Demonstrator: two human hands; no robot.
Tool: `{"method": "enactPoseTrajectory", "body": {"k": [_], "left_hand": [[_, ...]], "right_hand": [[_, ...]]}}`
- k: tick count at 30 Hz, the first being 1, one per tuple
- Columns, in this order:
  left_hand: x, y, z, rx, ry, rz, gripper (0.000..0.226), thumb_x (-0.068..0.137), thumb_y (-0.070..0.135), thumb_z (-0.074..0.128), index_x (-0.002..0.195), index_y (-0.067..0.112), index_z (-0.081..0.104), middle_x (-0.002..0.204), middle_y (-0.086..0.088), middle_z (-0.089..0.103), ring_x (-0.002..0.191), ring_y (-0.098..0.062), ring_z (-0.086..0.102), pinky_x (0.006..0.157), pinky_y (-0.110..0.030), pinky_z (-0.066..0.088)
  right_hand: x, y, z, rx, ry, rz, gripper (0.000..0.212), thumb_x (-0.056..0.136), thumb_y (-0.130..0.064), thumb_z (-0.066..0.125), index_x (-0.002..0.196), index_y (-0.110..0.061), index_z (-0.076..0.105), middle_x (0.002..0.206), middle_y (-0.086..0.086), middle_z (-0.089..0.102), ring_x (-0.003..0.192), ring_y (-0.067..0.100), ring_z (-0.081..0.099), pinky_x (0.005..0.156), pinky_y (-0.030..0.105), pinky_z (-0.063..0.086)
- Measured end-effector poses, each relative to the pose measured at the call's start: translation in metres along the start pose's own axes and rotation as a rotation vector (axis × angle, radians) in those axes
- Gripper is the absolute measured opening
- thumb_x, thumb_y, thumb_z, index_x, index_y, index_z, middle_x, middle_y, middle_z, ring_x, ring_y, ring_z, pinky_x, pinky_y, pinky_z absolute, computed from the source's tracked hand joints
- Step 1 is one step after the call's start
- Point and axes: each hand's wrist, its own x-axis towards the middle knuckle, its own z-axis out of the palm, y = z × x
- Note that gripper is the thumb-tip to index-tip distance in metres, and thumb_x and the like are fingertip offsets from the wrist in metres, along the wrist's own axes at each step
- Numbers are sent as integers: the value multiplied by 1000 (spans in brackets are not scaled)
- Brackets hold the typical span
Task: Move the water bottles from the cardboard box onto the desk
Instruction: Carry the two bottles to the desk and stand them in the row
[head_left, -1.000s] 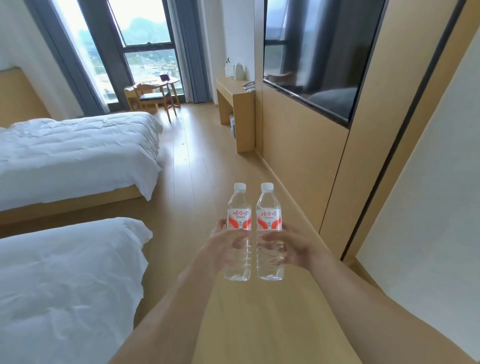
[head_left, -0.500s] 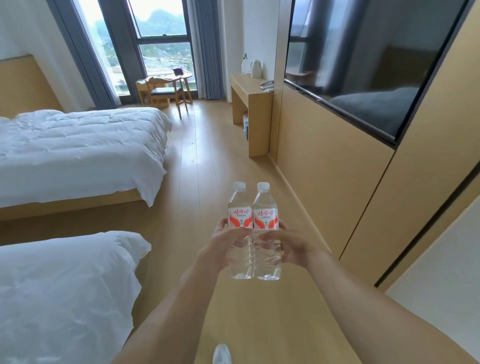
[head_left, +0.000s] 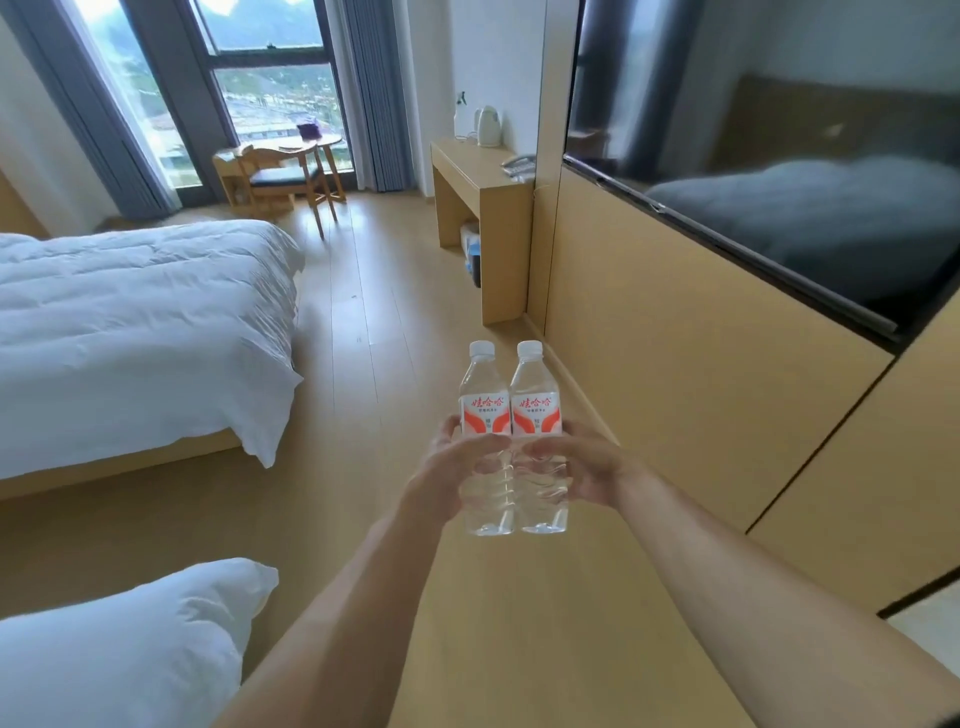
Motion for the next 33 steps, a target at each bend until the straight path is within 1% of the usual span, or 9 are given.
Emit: {"method": "enactPoseTrajectory", "body": {"k": [3,10,12,15,17,20,22,27,33], "left_hand": [[36,20,-12,-9,8,-14,52,76,-2,81,116,22,58,103,-10,75,81,-33,75,62,-46,61],[122,71,-34,64,72,-16,58,78,2,80,126,24,56,117,-13,72,108,-42,68,92,-68,50],[151,89,-40,91,105,-18,59,79,4,81,127,26,56,116,-12,72,107,-39,69,89,-66,52],[198,120,-47,133,155,-12,65,78,7,82,132,29,53,116,-8,71,102,-30,69,79,-50,56],[228,143,-49,139,185,-7,67,78,7,83,134,30,52,119,-7,69,106,-29,67,89,-55,52],[273,177,-52,154,200,30,69,79,9,83,136,29,51,123,-8,67,112,-32,65,99,-65,46],[301,197,-55,155,207,51,68,80,11,83,137,28,51,123,-8,68,113,-33,65,100,-66,45],[361,232,-67,123,245,76,68,80,10,82,137,28,51,124,-7,68,113,-32,65,100,-65,46],[430,267,-95,115,252,96,76,79,9,82,141,31,44,127,-10,64,112,-33,64,96,-67,47]], "right_hand": [[41,-20,1,-12,-12,-2,50,72,-13,81,119,-25,68,122,9,71,120,36,64,101,62,47],[149,-63,-6,18,-63,7,58,66,-13,84,119,-28,66,110,5,75,113,35,66,97,59,51],[185,-80,-7,19,-79,4,65,61,-14,86,121,-28,65,110,5,75,110,33,67,98,60,50],[243,-110,-12,7,-113,-5,73,56,-15,87,123,-29,62,114,5,74,111,32,67,99,59,50],[281,-136,-17,-5,-141,1,78,53,-17,89,125,-30,60,113,3,75,109,30,68,96,54,51],[337,-171,-26,-22,-182,-15,77,59,-16,89,128,-30,57,115,4,74,109,30,68,96,51,51],[371,-192,-32,-29,-195,-19,72,64,-15,88,128,-30,57,117,4,74,110,30,68,99,52,50],[440,-232,-35,-59,-238,-7,66,68,-16,87,126,-33,58,115,5,74,102,26,69,90,46,50],[519,-265,-29,-96,-245,-6,65,76,-10,83,131,-29,55,122,9,71,110,31,67,107,54,44]]}}
